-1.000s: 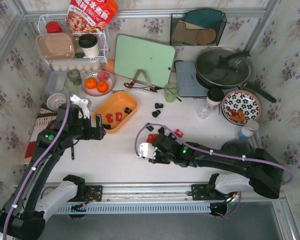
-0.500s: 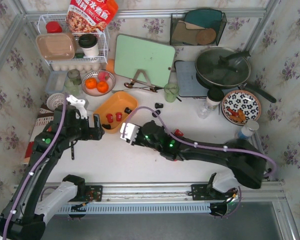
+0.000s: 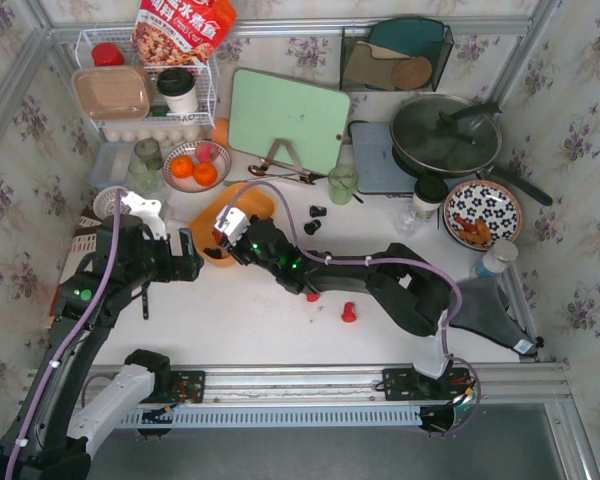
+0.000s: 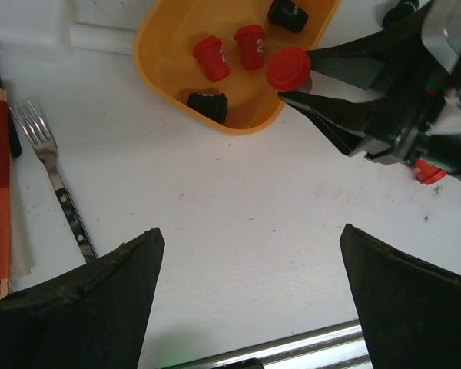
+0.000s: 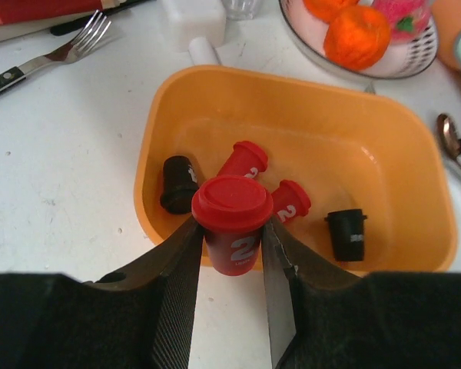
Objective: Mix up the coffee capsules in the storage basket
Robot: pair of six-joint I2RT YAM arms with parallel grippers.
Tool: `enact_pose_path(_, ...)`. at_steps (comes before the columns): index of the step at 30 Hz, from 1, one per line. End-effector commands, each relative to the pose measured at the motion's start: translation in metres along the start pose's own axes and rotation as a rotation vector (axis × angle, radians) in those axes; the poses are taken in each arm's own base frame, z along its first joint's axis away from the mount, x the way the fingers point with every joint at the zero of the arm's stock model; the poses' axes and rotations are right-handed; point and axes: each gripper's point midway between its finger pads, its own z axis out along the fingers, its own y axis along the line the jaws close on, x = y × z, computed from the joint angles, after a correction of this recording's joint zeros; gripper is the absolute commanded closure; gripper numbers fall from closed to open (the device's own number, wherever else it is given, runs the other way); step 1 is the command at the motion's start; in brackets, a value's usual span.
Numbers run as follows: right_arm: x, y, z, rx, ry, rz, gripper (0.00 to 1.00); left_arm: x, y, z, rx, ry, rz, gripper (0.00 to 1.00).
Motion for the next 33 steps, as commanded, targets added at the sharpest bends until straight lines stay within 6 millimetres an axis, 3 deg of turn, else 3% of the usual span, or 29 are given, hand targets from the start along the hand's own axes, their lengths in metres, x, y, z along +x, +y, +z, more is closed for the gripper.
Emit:
enact_pose_path(1,-0.008,0.001,0.011,-0.016,-0.072,0.169,0.59,-0.003,0.000,-0.001,-0.001,-0.012,-0.008,0.01)
enact_pose_path(9,0.003,-0.012,0.011,-0.024,-0.057,0.277,0.26,-0.003,-0.001,-0.001,0.006,-0.010,-0.010,0.01)
enact_pose_path(16,-0.011,-0.027,-0.015,0.024,-0.054,0.287,0.17,-0.002,0.000,0.001,0.001,-0.006,-0.011,0.01)
enact_pose_path(22,-0.013,-0.067,-0.071,0.224,-0.017,0.250,0.01,-0.001,0.008,0.005,-0.050,0.007,-0.050,0.01)
enact_pose_path(28,-0.016,-0.116,-0.146,0.468,0.037,0.161,0.00,0.013,0.011,0.018,-0.074,0.086,-0.119,0.01)
enact_pose_path(33,-0.017,-0.151,-0.211,0.675,0.066,0.115,0.00,0.019,-0.010,0.028,0.055,0.154,-0.084,0.01)
